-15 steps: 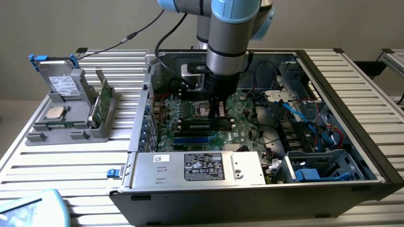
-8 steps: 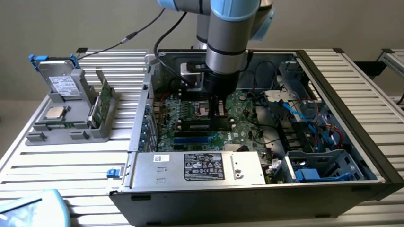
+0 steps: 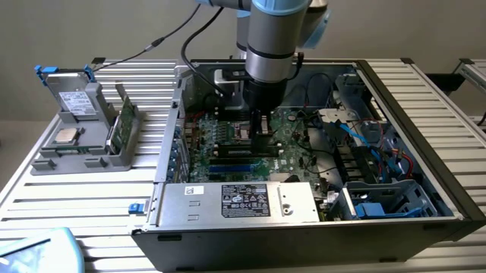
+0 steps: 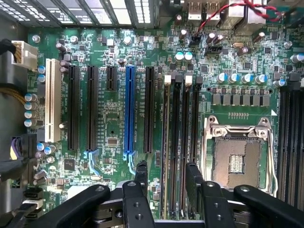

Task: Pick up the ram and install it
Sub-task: 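Insert the ram into the slot, then press down the ram until it locks into place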

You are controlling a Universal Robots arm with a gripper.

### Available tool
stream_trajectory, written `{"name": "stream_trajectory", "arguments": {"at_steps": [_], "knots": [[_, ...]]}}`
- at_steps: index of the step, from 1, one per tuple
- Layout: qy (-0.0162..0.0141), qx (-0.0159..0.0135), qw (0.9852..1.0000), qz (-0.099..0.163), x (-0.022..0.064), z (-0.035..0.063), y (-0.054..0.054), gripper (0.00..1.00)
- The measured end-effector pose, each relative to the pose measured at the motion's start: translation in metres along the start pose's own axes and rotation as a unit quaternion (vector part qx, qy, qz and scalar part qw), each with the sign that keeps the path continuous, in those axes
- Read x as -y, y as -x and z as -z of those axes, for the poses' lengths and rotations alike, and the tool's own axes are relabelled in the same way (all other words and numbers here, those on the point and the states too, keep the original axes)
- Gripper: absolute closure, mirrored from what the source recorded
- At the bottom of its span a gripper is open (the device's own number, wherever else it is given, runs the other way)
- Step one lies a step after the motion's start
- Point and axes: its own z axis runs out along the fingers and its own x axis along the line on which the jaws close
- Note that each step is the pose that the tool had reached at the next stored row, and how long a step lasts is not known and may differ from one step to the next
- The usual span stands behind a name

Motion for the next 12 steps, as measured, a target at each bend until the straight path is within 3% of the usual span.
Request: {"name": "stream_trajectory", "arguments": {"at_steps": [12], "knots": [[0.0000, 0.0001, 1.0000, 0.000, -0.0007, 0.0000, 0.0000, 0.54]]}}
